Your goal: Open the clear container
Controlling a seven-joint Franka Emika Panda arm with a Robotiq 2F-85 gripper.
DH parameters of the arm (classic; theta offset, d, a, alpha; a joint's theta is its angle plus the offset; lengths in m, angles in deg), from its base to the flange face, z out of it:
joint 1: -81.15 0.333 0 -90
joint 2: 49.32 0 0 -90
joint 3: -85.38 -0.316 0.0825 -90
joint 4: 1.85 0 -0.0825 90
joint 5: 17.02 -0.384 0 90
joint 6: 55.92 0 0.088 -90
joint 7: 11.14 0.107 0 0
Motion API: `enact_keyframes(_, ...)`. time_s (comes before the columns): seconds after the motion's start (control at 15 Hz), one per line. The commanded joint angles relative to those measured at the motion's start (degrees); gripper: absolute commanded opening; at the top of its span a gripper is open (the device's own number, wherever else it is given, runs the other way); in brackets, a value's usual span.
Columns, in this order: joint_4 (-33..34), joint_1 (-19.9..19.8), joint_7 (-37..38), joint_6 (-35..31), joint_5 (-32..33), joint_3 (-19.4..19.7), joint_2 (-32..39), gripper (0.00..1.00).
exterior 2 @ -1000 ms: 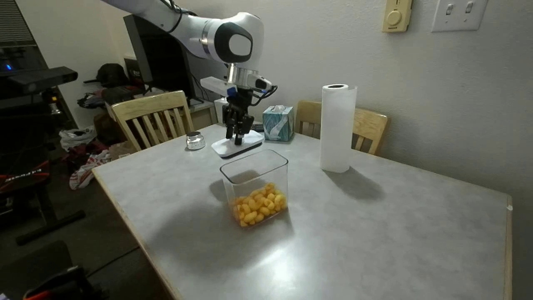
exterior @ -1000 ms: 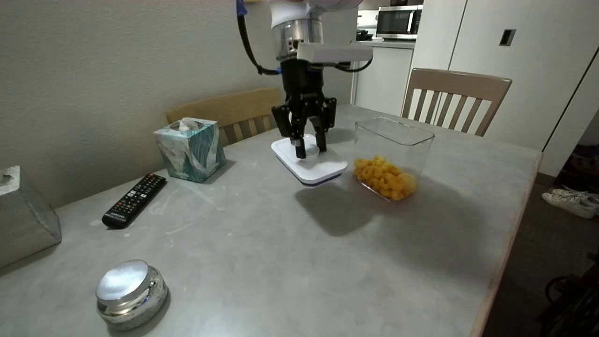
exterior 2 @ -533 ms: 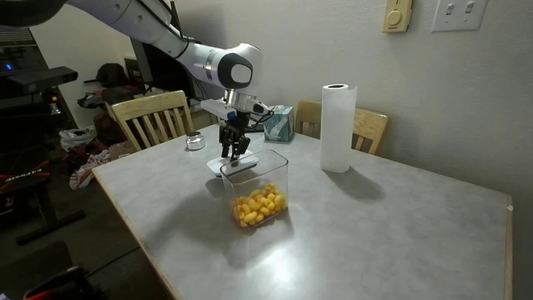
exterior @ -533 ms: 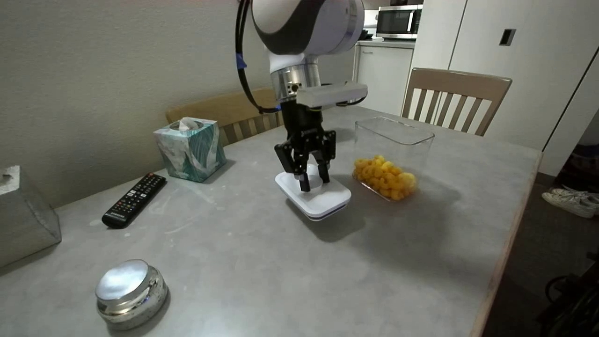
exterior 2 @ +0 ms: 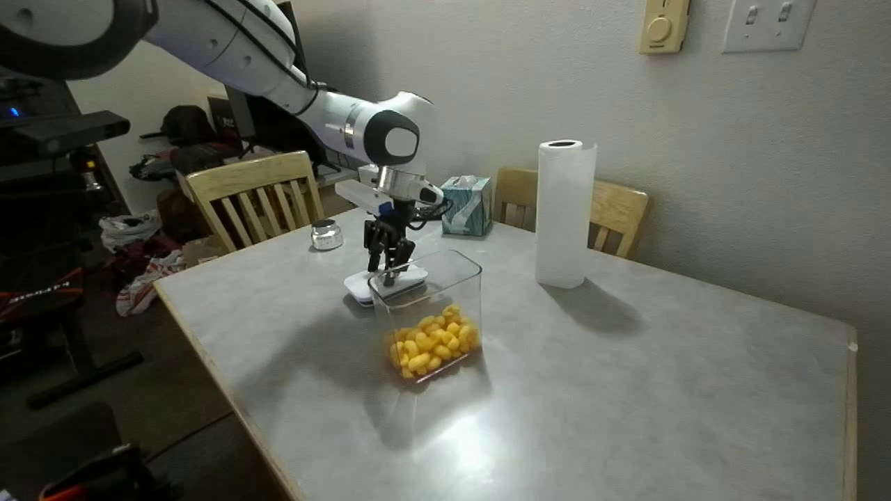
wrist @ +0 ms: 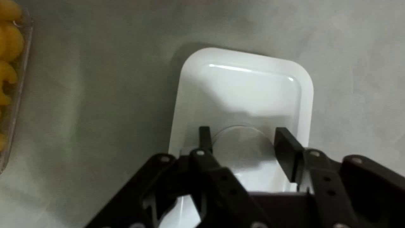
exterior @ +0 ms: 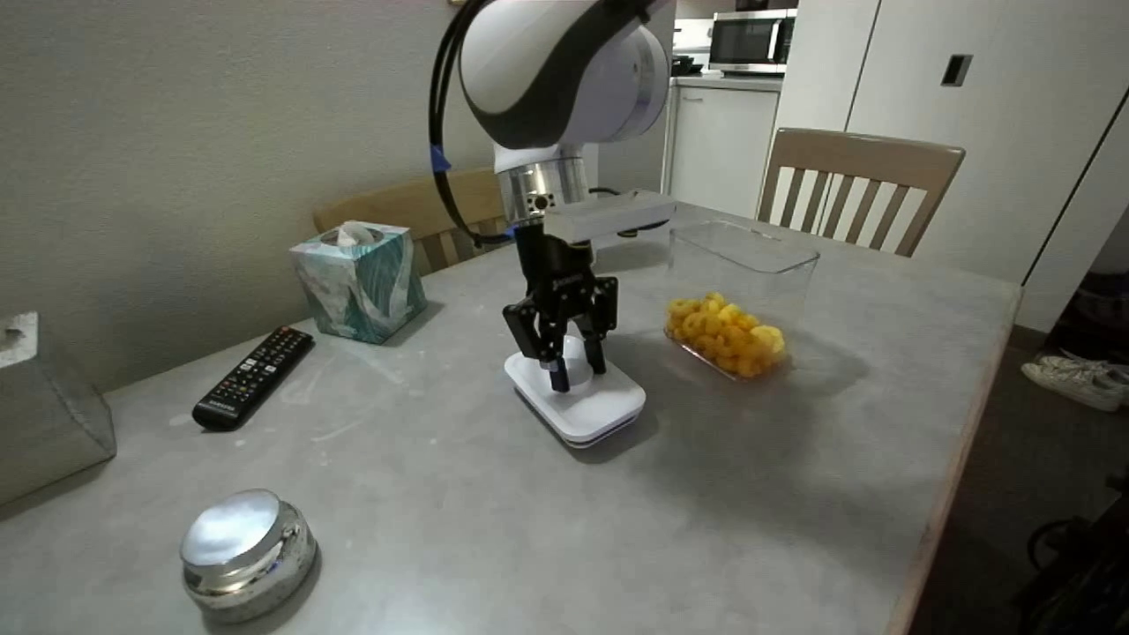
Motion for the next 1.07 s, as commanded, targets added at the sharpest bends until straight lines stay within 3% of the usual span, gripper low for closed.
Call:
enact_keyframes(0.0,2.12,-0.29,-0.90,0.04,-0.66,-0.29,1.24,0.27)
enact_keyframes(0.2,2.47,-0.12,-0.57,0.18,-0.58,-0.22,1.28,0.27)
enact_keyframes(0.27,2.50,-0.09,-0.45,0.25,-0.53,-0.17,1.19,0.36)
enact_keyframes(0.33,2.46,-0.03,-0.31,0.26,-0.45,-0.08,0.96,0.60)
enact_keyframes(0.47,2.56,0.11,-0.22,0.60,-0.16,0.05,0.44,0.86)
enact_keyframes(0.6,3.06,0.35,-0.05,1.45,0.27,0.24,-0.31,0.99)
enact_keyframes(1.0,4.99,1.22,-0.33,4.09,1.82,0.48,-3.30,1.00)
